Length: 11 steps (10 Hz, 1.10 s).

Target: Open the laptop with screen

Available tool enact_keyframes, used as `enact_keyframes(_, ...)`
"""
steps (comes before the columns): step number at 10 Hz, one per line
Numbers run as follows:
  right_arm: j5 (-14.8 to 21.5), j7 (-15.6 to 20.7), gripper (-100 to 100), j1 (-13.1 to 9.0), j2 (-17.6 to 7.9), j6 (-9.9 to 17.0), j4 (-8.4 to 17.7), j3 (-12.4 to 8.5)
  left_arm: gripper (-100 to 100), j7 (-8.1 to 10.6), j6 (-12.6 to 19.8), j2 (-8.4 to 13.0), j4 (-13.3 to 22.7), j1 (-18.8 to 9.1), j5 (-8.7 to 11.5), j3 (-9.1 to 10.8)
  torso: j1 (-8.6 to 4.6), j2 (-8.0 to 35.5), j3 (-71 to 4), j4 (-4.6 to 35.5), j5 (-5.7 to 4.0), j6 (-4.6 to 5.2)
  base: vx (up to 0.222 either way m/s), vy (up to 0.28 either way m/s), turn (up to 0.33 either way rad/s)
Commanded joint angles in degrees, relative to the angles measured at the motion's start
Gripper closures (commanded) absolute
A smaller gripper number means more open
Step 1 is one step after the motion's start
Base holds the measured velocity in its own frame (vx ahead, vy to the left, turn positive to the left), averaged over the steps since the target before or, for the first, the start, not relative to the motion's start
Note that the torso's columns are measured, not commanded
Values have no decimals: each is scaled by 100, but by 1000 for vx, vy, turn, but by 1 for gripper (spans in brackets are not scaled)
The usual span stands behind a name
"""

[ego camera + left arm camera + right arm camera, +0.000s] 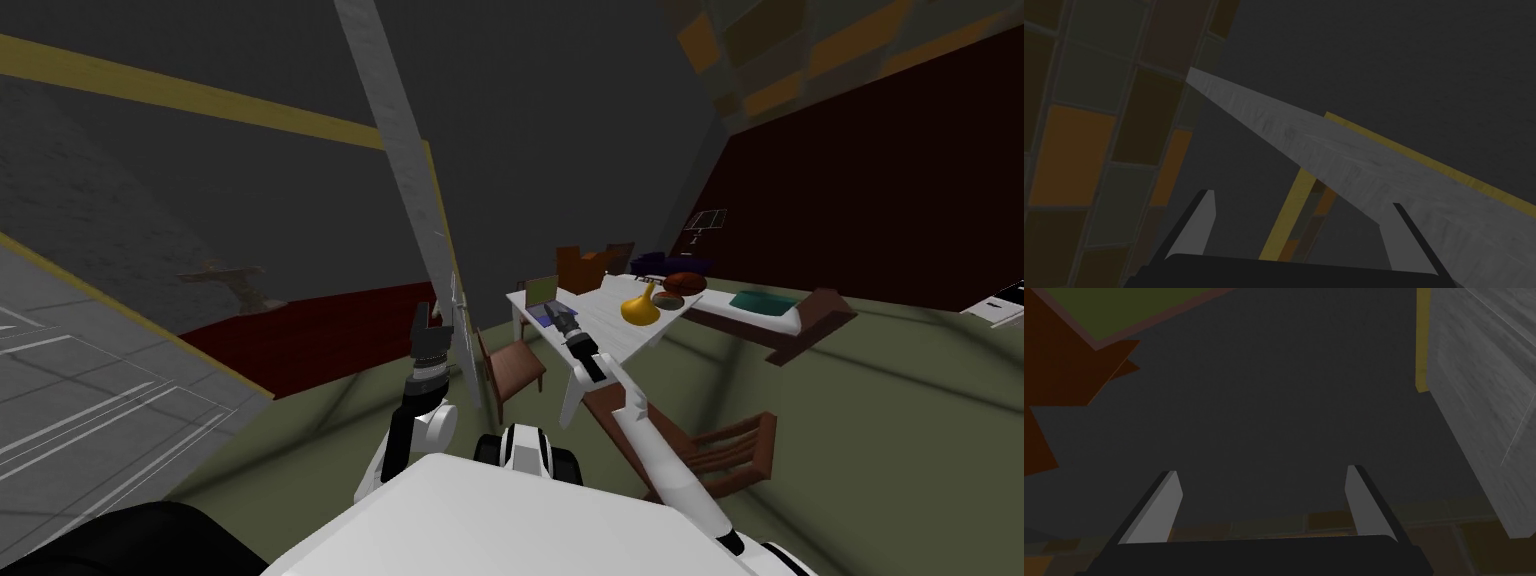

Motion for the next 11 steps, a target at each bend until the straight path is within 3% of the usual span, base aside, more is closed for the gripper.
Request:
enact_keyframes(1, 312, 173, -100, -382, -128, 132, 409, 136, 0, 0, 0, 0, 0, 0, 0, 0, -1, 1, 1, 0, 0, 3, 16, 20, 121)
enact_keyframes(2, 312, 173, -100, -397, -128, 132, 488, 136, 0, 0, 0, 0, 0, 0, 0, 0, 1, -1, -1, 0, 0, -1, 17, 12, 71)
enact_keyframes(3, 512, 288, -100, -650, -218, 197, 716, 228, 0, 0, 0, 0, 0, 0, 0, 0, -2, 0, 0, -1, -1, 3, 23, 12, 129)
enact_keyframes(4, 512, 288, -100, -650, -218, 197, 803, 228, 0, 0, 0, 0, 0, 0, 0, 0, -1, -2, -1, 0, -1, 0, 21, 9, 71)
enact_keyframes(7, 896, 528, -100, -1119, -406, 308, 1297, 416, 0, 0, 0, 0, 0, 1, 0, 0, -2, 0, 0, -1, -1, 3, 30, 6, 123)
enact_keyframes(9, 896, 528, -100, -1146, -406, 308, 1452, 416, 0, 0, 0, 0, 0, 1, 0, 0, -2, 0, 0, -1, -1, 3, 23, 0, 39)
enact_keyframes(10, 1079, 651, -100, -1388, -503, 354, 1683, 511, 0, 0, 0, 0, 0, 1, 0, 1, -3, 7, 4, 1, -1, 4, 27, 1, 113)
enact_keyframes(11, 1079, 651, -100, -1388, -503, 354, 1783, 511, 0, 0, 0, 0, 0, 0, 0, 0, 0, 1, 1, 1, 0, -2, 28, -5, 115)
